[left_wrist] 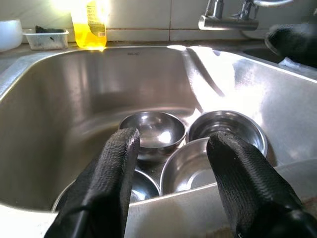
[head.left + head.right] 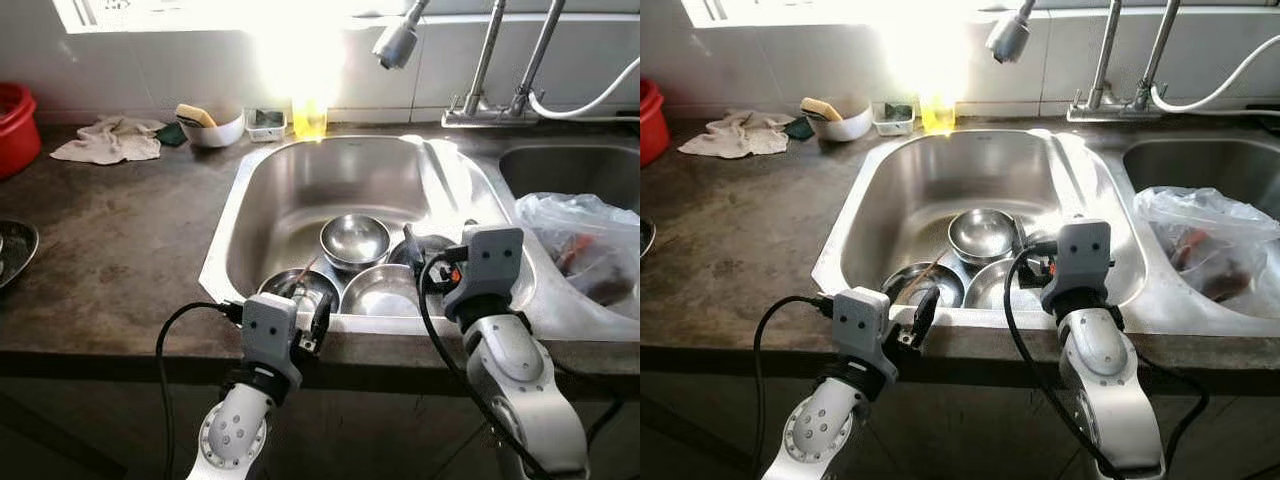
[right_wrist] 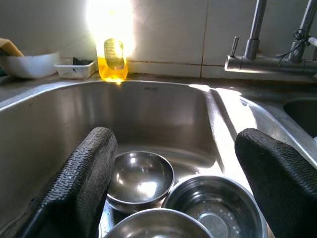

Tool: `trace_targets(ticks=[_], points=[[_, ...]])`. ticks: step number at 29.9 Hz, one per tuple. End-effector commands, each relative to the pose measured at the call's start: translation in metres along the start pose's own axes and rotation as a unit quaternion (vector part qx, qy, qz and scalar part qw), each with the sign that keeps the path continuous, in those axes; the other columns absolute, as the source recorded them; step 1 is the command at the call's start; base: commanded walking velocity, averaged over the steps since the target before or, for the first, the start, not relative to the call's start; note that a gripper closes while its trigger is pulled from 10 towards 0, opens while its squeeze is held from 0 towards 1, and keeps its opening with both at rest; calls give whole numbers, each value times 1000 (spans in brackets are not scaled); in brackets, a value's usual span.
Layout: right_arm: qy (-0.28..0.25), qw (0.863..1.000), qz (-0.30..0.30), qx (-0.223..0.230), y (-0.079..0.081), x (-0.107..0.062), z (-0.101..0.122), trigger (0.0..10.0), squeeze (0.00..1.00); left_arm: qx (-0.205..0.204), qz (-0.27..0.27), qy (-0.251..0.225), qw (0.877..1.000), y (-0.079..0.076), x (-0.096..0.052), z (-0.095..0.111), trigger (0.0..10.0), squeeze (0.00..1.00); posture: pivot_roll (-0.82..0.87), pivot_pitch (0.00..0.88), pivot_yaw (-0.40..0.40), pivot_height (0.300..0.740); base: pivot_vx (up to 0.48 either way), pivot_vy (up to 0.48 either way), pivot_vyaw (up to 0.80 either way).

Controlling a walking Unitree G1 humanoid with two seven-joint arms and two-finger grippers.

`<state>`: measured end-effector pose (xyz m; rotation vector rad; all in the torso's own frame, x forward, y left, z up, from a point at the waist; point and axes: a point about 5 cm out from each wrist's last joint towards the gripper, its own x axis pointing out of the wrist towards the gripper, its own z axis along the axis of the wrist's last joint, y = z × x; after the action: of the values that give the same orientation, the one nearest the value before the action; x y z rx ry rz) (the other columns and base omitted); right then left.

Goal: Kitchen organization

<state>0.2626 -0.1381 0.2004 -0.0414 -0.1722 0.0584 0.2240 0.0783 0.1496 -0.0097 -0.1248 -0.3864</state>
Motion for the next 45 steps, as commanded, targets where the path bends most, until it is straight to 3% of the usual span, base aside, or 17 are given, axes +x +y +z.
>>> trace_targets(ticks=[1, 7, 17, 25, 32, 45], points=[[-9, 1000, -6, 6, 3, 1, 4, 10000, 0, -3, -5, 16, 1000, 0, -4, -5, 10000, 0, 74, 89, 23, 740, 0, 439, 800], [-7, 1000, -9, 13, 4, 2, 3, 10000, 0, -3, -3, 19, 1000, 1, -5, -6, 10000, 0, 85, 91, 18, 740, 0, 439, 800], [-14, 1000, 0, 17, 10, 5, 8, 10000, 0, -4, -10, 22, 1000, -1, -5, -6, 10000, 0, 84, 91, 21, 740, 0, 0, 800], [-14, 1000, 13, 20, 16, 6, 9, 10000, 0, -6, -13, 25, 1000, -1, -5, -7, 10000, 0, 88, 87, 20, 740, 0, 480, 800], [-6, 999, 25, 23, 18, 9, 7, 10000, 0, -1, -12, 24, 1000, -1, -5, -7, 10000, 0, 89, 83, 19, 740, 0, 0, 775], [4, 999, 31, 31, 21, 11, 4, 10000, 0, -9, -13, 32, 999, -1, -6, -9, 10000, 0, 91, 80, 14, 740, 0, 362, 0]])
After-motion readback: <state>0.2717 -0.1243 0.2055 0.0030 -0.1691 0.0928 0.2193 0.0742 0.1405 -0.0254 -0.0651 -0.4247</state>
